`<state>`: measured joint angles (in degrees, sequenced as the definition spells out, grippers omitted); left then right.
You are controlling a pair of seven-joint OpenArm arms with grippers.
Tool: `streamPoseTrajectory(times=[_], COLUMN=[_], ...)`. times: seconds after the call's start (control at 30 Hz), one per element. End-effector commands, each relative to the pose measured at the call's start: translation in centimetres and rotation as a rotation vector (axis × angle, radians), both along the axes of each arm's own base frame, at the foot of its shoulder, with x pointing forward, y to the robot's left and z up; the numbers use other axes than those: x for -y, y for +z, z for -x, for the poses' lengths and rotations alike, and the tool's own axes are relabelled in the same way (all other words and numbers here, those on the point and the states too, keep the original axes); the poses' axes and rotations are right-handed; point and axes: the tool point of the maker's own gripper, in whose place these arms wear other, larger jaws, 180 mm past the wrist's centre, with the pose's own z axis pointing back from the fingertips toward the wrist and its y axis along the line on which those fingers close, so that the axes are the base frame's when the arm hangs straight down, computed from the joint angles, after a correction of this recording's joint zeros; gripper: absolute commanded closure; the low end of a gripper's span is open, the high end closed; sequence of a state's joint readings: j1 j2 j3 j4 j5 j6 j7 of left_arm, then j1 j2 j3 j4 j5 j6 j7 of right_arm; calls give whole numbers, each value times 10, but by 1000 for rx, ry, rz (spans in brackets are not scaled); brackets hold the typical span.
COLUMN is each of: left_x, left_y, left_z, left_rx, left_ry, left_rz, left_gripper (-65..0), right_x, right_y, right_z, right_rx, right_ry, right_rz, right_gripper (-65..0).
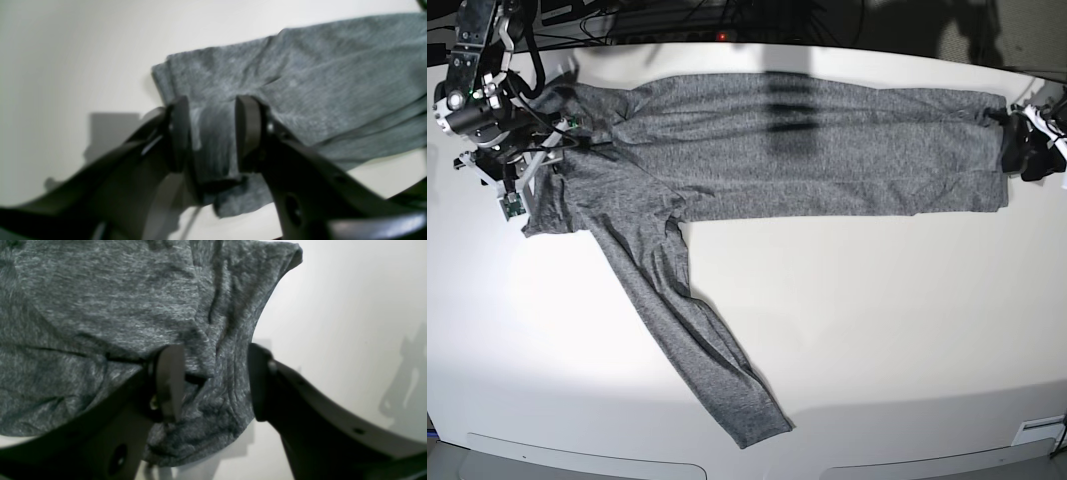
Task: Fold the T-shirt properly
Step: 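Lower the folded hem and open both grippers, then move the right gripper to the hanging sleeve and grasp its cuff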
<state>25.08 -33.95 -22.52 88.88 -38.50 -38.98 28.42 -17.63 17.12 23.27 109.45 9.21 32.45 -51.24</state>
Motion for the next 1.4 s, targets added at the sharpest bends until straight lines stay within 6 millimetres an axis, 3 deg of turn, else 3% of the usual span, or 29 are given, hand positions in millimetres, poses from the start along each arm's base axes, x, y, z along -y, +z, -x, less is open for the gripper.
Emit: streamPoseTrajectory(times=[0.0, 0.17, 0.3, 0.43, 0.53, 0.7, 0.87, 0.97, 1.1, 1.37], left_x=[-5, -6, -4, -3, -2, 1, 7, 11, 16, 17], left_y=[13, 13, 36, 73, 87, 105, 108, 101, 90, 87], left_z=[-8, -8, -24, -44, -59, -80, -86, -84, -82, -81], left_rx=[46, 49, 194, 393, 446, 514, 537, 520, 476, 466], left_ry=[-7, -10, 11, 36, 36, 42, 57, 67, 72, 71], left_rz=[-17, -30, 18, 75, 79, 94, 123, 138, 144, 144], left_gripper=[-237, -237, -237, -237, -237, -237, -237, -237, -237, -237], right_x=[2, 1, -5, -25, -38, -51, -62, -69, -86, -143], right_y=[12, 13, 25, 49, 73, 112, 130, 129, 108, 69], right_z=[-7, -9, -23, -47, -69, -112, -152, -181, -221, -279], right_rx=[42, 52, 152, 295, 389, 535, 612, 611, 520, 294], right_ry=[13, 15, 40, 53, 62, 58, 26, 3, 1, 135], right_rz=[12, 10, -14, -154, -253, -348, -452, -529, -576, -495], right_gripper=[-317, -317, -316, -316, -316, -316, -316, -316, -316, -316])
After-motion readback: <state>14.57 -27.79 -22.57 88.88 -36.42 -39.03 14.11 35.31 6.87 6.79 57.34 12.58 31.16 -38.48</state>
